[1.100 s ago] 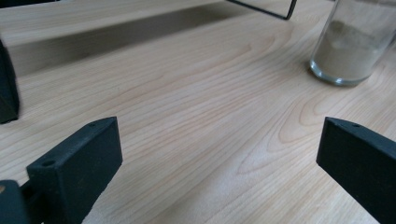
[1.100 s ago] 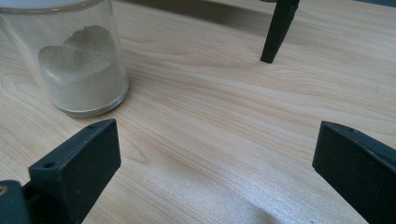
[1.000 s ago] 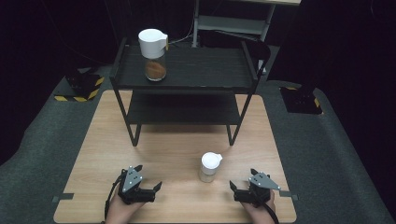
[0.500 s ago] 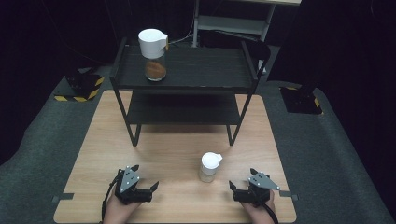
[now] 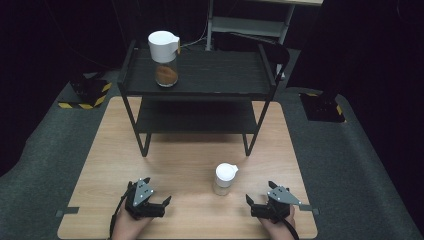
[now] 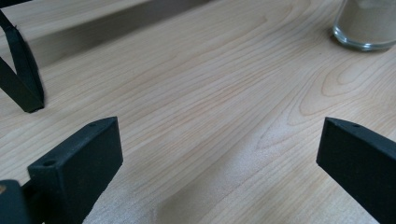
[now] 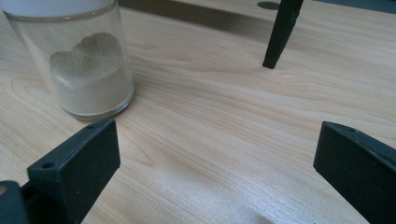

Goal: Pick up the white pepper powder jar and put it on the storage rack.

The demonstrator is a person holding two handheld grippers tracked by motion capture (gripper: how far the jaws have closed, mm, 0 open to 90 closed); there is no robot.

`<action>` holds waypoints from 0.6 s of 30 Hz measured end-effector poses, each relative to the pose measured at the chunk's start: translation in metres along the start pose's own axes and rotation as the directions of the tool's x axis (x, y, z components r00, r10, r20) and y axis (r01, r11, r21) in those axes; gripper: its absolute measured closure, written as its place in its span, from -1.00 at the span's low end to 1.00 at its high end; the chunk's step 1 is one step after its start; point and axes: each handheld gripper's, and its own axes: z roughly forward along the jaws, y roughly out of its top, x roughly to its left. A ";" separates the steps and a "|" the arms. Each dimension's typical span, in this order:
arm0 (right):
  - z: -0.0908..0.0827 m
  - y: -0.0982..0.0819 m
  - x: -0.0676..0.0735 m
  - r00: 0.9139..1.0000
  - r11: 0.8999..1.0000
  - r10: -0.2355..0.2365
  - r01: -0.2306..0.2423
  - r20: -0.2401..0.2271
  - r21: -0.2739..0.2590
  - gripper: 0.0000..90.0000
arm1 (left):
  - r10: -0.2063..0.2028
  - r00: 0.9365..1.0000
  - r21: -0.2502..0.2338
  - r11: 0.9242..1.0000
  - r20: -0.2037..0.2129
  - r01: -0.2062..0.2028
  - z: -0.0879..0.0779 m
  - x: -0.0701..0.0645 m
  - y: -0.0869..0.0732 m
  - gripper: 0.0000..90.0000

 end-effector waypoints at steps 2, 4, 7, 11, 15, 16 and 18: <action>0.000 -0.001 0.000 1.000 1.000 0.004 -0.004 -0.001 -0.006 -1.00 | -0.012 1.000 -0.007 1.000 0.005 0.012 0.000 0.002 -0.001 -0.99; -0.001 -0.001 0.002 1.000 1.000 -0.003 0.003 0.001 -0.010 -1.00 | -0.019 1.000 -0.010 1.000 0.009 0.019 -0.001 0.003 -0.002 -0.99; -0.004 -0.001 0.004 1.000 1.000 -0.005 0.005 0.007 -0.028 -1.00 | -0.019 1.000 -0.011 1.000 0.010 0.019 -0.001 0.003 -0.002 -0.99; -0.010 0.000 0.008 1.000 0.999 -0.003 0.004 0.012 -0.051 -1.00 | -0.014 1.000 -0.006 1.000 0.011 0.014 0.000 0.003 -0.001 -0.99; -0.014 0.001 0.010 1.000 0.997 -0.003 0.004 0.006 -0.072 -1.00 | -0.014 1.000 -0.009 1.000 0.012 0.014 0.000 0.003 -0.001 -0.99; -0.016 0.001 0.011 1.000 0.997 -0.001 0.001 0.004 -0.079 -1.00 | -0.014 1.000 -0.010 1.000 0.011 0.014 0.000 0.004 -0.001 -0.99; -0.018 0.003 0.013 1.000 0.996 -0.004 0.004 -0.006 -0.094 -1.00 | -0.017 1.000 -0.010 1.000 0.011 0.017 0.000 0.004 -0.002 -0.99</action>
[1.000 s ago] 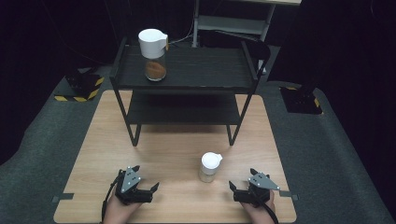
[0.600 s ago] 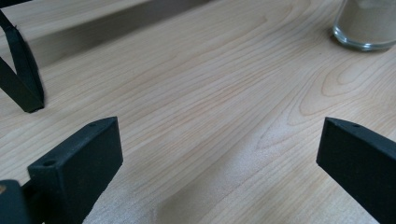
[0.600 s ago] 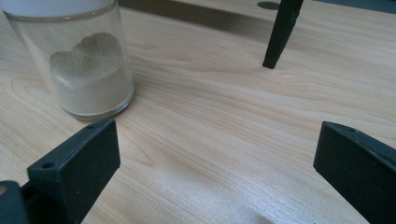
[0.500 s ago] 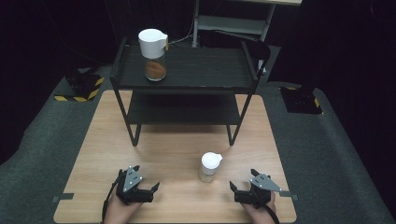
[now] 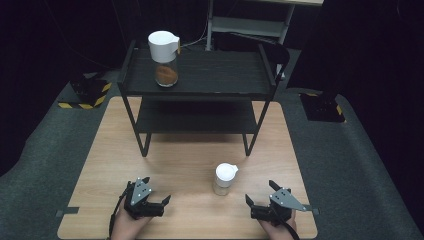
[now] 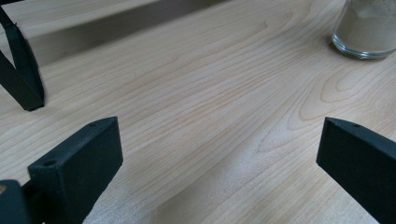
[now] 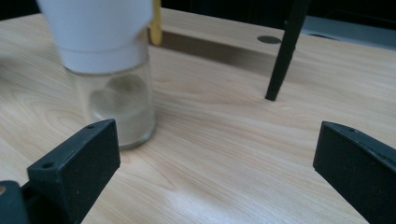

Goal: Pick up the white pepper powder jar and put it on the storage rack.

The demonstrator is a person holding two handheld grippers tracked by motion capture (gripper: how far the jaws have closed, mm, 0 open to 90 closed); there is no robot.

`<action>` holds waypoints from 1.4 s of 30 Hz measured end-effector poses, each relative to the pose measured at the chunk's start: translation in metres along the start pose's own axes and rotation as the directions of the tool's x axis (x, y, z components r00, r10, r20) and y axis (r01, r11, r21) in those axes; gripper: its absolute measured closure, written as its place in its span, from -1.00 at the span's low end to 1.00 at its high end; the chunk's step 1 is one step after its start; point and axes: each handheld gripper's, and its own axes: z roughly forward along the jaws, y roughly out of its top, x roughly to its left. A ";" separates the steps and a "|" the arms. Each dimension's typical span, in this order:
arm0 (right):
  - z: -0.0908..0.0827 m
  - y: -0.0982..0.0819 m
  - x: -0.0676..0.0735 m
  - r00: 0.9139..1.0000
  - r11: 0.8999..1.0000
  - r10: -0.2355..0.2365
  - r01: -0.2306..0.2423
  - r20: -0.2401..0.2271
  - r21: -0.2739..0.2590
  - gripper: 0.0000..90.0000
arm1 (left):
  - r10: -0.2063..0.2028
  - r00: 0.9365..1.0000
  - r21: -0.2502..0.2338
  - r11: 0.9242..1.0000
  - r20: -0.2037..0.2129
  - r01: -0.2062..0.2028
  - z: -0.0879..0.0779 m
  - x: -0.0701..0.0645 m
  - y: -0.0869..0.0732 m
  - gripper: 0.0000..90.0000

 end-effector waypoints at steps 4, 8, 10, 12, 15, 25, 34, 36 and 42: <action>-0.002 0.002 0.004 1.000 1.000 -0.001 0.001 -0.020 -0.020 -1.00 | 0.000 1.000 -0.003 1.000 -0.002 0.000 0.000 -0.001 -0.001 -0.99; -0.002 0.004 0.008 0.999 1.000 -0.007 0.006 -0.040 -0.028 -0.99 | 0.018 1.000 0.001 1.000 -0.010 -0.018 0.000 -0.003 0.000 -0.99; -0.001 0.005 0.009 0.999 1.000 -0.007 0.006 -0.048 -0.026 -0.99 | 0.020 1.000 0.003 1.000 -0.011 -0.020 0.000 -0.004 0.000 -0.99; 0.001 0.006 0.011 0.998 1.000 -0.012 0.011 -0.060 -0.022 -0.97 | 0.016 1.000 0.002 1.000 -0.007 -0.016 0.000 -0.004 0.000 -0.99; 0.007 0.008 0.014 0.996 1.000 -0.014 0.013 -0.085 -0.011 -0.95 | 0.014 1.000 -0.001 1.000 -0.007 -0.014 0.000 -0.003 0.000 -0.99; 0.027 0.018 0.021 0.990 0.998 -0.057 0.058 -0.127 0.006 -0.84 | 0.007 1.000 -0.009 1.000 -0.004 -0.007 -0.001 -0.003 -0.001 -0.99; 0.043 0.025 0.029 0.987 0.998 -0.059 0.060 -0.151 0.003 -0.74 | 0.002 1.000 -0.012 1.000 0.002 -0.002 -0.001 -0.002 -0.002 -0.99; 0.049 0.026 0.031 0.987 0.999 -0.048 0.049 -0.153 0.004 -0.70 | 0.006 1.000 -0.015 1.000 0.004 -0.005 -0.002 -0.002 -0.003 -0.99; 0.058 0.027 0.035 0.987 0.999 -0.048 0.050 -0.152 0.007 -0.59 | 0.013 1.000 -0.014 1.000 0.010 -0.013 -0.002 -0.002 -0.003 -0.99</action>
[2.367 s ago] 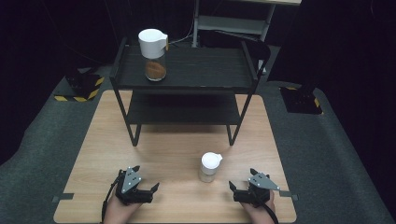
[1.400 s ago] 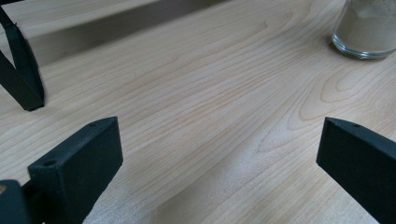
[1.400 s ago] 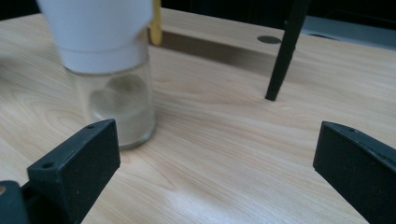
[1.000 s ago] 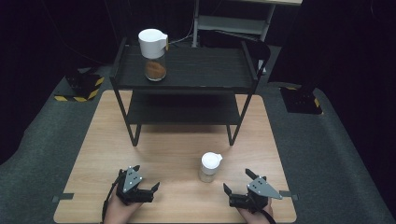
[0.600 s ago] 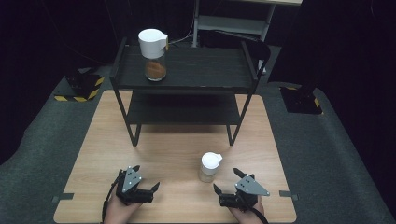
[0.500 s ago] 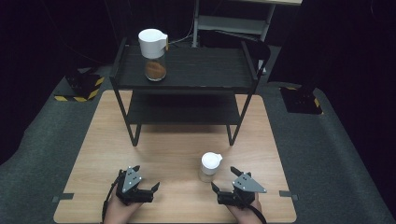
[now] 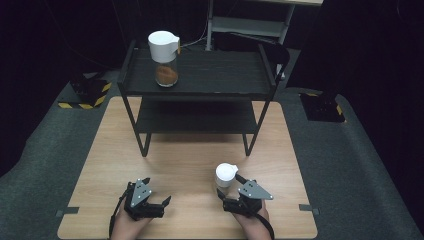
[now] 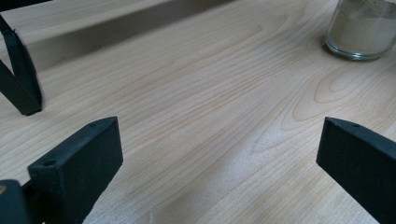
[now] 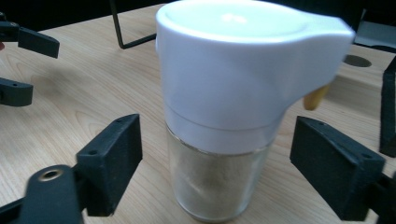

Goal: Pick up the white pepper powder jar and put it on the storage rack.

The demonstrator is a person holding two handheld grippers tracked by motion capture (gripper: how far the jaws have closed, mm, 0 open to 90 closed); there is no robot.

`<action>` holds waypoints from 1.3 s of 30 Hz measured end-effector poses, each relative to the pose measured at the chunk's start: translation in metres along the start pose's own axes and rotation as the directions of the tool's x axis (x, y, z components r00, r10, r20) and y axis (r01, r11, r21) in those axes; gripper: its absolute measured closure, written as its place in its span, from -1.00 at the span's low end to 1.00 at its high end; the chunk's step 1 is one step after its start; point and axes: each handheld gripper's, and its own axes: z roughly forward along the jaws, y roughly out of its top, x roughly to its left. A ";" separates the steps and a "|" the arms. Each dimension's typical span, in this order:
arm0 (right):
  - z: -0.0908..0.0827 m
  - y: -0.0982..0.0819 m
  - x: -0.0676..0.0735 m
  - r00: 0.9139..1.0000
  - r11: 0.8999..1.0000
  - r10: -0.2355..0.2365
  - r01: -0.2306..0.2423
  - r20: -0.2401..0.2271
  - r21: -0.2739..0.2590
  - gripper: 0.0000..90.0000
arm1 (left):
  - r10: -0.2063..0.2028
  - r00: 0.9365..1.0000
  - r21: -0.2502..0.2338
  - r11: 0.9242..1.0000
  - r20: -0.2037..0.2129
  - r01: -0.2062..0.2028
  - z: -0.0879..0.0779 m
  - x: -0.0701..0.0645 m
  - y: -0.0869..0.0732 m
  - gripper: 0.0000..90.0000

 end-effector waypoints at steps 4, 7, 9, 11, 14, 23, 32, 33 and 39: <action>0.005 -0.001 0.001 1.000 1.000 0.002 -0.002 0.002 -0.008 -0.55 | -0.005 1.000 -0.002 1.000 0.011 0.005 0.000 0.003 0.000 -0.98; 0.010 -0.002 0.003 1.000 1.000 0.009 -0.008 0.010 -0.022 -0.53 | -0.009 1.000 -0.003 1.000 0.018 0.009 0.000 0.004 -0.001 -0.98; 0.011 -0.002 0.004 1.000 1.000 0.009 -0.008 0.012 -0.025 -0.52 | -0.005 1.000 -0.003 1.000 0.019 0.005 0.000 0.004 0.000 -0.98; 0.014 -0.004 0.003 1.000 0.999 0.018 -0.017 0.014 -0.032 -0.48 | 0.002 1.000 0.002 1.000 0.019 -0.002 0.000 0.003 0.000 -0.97; 0.016 -0.005 0.004 1.000 0.999 0.018 -0.017 0.017 -0.036 -0.47 | 0.009 1.000 0.004 1.000 0.020 -0.009 0.000 0.003 0.001 -0.97; 0.022 -0.013 0.005 0.997 0.994 0.073 -0.071 0.023 -0.080 -0.37 | 0.011 1.000 0.003 1.000 0.027 -0.011 0.000 0.004 0.001 -0.97; 0.021 -0.020 0.006 0.997 0.992 0.073 -0.069 0.030 -0.108 -0.34 | 0.013 0.999 0.001 1.000 0.035 -0.013 0.000 0.005 0.000 -0.97; 0.021 -0.020 0.006 0.997 0.991 0.070 -0.067 0.031 -0.112 -0.34 | 0.009 0.999 -0.001 1.000 0.035 -0.009 0.001 0.005 0.000 -0.97; 0.017 -0.018 0.006 0.997 0.991 0.065 -0.060 0.038 -0.119 -0.33 | 0.008 0.999 -0.005 1.000 0.039 -0.007 0.000 0.006 -0.001 -0.97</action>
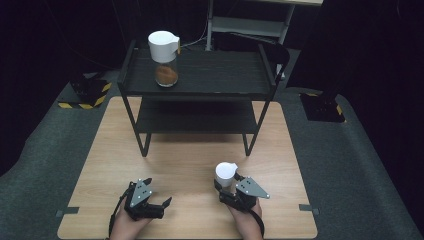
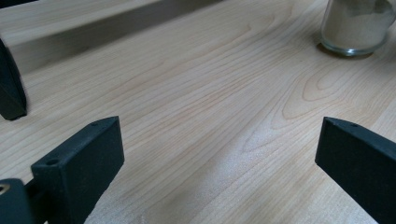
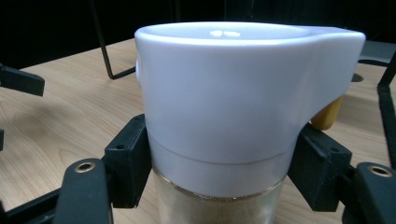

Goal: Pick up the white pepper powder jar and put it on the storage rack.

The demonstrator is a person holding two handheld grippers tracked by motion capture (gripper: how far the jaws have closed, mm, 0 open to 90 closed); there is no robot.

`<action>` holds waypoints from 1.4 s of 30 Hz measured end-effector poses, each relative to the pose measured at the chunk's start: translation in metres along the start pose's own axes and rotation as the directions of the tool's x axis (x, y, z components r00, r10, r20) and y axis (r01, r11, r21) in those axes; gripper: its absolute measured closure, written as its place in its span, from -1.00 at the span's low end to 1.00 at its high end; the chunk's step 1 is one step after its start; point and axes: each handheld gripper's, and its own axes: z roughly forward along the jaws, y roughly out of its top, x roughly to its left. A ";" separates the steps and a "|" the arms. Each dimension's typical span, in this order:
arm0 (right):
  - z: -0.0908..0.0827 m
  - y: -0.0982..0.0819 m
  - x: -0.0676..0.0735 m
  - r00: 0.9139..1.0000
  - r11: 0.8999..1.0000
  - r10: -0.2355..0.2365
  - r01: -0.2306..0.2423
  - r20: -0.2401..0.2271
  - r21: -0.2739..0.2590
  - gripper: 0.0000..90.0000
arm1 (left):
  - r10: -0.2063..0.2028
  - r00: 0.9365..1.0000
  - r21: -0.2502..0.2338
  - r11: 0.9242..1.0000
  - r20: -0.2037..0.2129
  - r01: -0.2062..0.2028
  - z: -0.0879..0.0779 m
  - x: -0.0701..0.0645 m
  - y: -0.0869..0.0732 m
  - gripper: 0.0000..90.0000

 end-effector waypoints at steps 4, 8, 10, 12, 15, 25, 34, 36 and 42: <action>-0.007 0.005 0.000 1.000 1.000 0.001 -0.001 0.006 -0.022 -0.33 | 0.002 1.000 0.003 1.000 0.001 -0.002 0.000 0.000 0.001 -0.97; -0.015 0.016 0.002 1.000 0.999 -0.004 0.004 0.007 -0.039 -0.33 | 0.008 1.000 0.004 1.000 -0.002 -0.008 0.000 -0.001 0.001 -0.97; -0.017 0.019 0.002 1.000 0.999 -0.002 0.002 0.005 -0.039 -0.33 | 0.011 1.000 0.005 1.000 -0.002 -0.011 0.000 -0.001 0.001 -0.97; -0.019 0.024 0.003 1.000 0.999 -0.003 0.003 0.003 -0.041 -0.33 | 0.015 1.000 0.003 1.000 -0.002 -0.015 0.000 -0.002 0.000 -0.97; -0.023 0.032 0.006 1.000 0.999 -0.014 0.014 0.000 -0.045 -0.33 | 0.005 1.000 0.004 1.000 0.001 -0.005 0.000 0.000 0.000 -0.97; -0.034 0.049 0.005 1.000 0.997 -0.020 0.020 -0.001 -0.075 -0.33 | -0.015 1.000 0.010 1.000 0.005 0.015 0.000 0.001 0.001 -0.97; -0.044 0.067 -0.001 1.000 0.995 -0.019 0.018 -0.001 -0.097 -0.33 | -0.016 1.000 0.008 1.000 0.008 0.016 0.000 0.002 0.001 -0.97; -0.046 0.071 -0.002 1.000 0.995 -0.012 0.011 -0.004 -0.101 -0.33 | -0.015 1.000 0.009 1.000 0.008 0.015 0.000 0.002 0.001 -0.97; -0.052 0.083 -0.006 1.000 0.993 -0.014 0.013 -0.005 -0.115 -0.33 | -0.016 1.000 0.009 1.000 0.009 0.016 0.000 0.002 0.001 -0.97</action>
